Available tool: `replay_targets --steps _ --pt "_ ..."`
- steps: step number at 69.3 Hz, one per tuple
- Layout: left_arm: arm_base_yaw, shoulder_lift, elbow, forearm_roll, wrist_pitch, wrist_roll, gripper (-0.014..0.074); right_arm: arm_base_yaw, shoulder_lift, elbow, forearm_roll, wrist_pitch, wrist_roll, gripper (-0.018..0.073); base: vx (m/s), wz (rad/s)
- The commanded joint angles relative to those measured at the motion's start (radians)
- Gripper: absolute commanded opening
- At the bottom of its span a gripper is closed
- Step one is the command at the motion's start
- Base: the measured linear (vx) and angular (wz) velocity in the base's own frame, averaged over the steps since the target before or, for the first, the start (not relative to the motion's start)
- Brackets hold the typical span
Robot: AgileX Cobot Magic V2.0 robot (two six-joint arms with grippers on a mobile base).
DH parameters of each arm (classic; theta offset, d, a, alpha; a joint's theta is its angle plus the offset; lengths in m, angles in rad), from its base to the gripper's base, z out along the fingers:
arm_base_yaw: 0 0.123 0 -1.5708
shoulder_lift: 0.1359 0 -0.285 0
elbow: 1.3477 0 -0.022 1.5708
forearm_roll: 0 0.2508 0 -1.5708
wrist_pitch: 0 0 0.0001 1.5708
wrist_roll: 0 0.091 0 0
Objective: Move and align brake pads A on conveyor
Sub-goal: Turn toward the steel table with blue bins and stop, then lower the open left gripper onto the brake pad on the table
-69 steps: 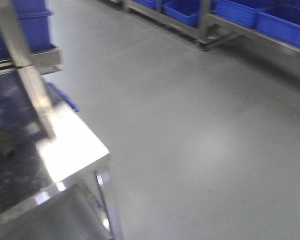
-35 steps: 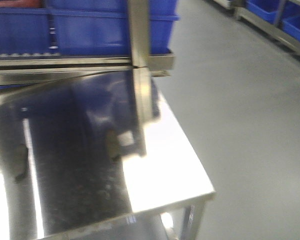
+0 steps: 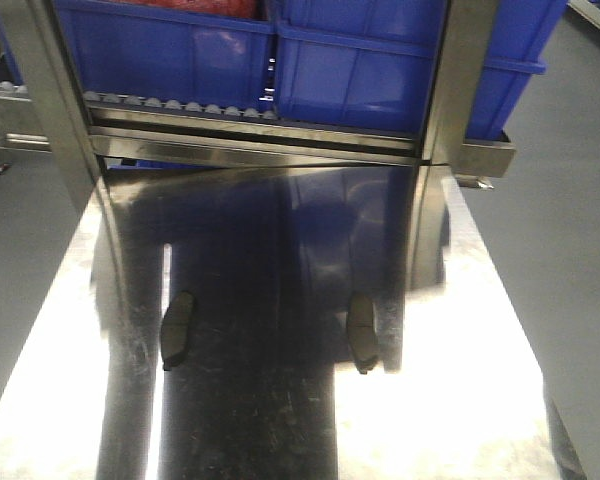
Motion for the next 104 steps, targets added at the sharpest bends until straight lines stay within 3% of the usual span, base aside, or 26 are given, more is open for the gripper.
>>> replay_targets --steps 1,104 --pt "-0.001 0.016 -0.025 -0.009 -0.075 -0.006 0.0388 -0.006 0.015 -0.022 -0.004 -0.078 -0.006 0.0563 0.06 0.25" --pt "-0.001 0.016 -0.025 -0.009 -0.075 -0.006 0.0388 -0.006 0.015 -0.022 -0.004 -0.078 -0.006 0.0563 0.00 0.01"
